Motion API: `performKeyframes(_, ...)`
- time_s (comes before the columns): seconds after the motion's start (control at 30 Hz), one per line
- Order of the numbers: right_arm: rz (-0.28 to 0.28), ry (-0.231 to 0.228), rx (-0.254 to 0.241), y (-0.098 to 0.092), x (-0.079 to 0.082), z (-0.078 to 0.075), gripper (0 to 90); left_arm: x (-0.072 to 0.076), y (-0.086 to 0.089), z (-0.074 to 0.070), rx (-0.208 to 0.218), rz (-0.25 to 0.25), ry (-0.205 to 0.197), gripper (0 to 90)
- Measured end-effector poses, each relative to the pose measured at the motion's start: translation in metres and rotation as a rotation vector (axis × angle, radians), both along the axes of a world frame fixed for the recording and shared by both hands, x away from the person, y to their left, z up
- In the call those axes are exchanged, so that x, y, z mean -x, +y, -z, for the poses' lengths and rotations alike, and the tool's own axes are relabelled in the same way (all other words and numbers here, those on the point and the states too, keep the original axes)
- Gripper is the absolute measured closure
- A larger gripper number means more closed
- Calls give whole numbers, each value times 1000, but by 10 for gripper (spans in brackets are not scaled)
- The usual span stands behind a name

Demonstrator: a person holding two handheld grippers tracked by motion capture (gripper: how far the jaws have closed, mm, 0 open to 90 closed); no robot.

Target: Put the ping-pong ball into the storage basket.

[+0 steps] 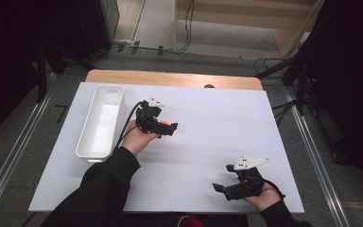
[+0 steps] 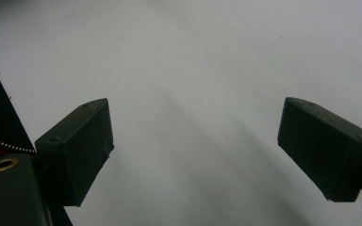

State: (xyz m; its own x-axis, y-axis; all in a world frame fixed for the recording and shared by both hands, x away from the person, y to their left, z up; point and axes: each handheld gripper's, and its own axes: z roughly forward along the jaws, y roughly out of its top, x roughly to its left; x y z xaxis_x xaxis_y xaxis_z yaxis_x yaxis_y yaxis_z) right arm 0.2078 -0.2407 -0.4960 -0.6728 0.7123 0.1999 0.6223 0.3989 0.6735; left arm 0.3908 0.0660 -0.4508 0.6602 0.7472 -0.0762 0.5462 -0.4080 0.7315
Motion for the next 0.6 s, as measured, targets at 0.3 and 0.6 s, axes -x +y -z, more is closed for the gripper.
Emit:
performKeyframes(0.3,-4,9,5,1,0,1,98,-10,-2,1,-1,-21,2,0)
performKeyframes(0.6,1,5,0,0,0,1,98,-21,-7,3,36,-49,-1,17)
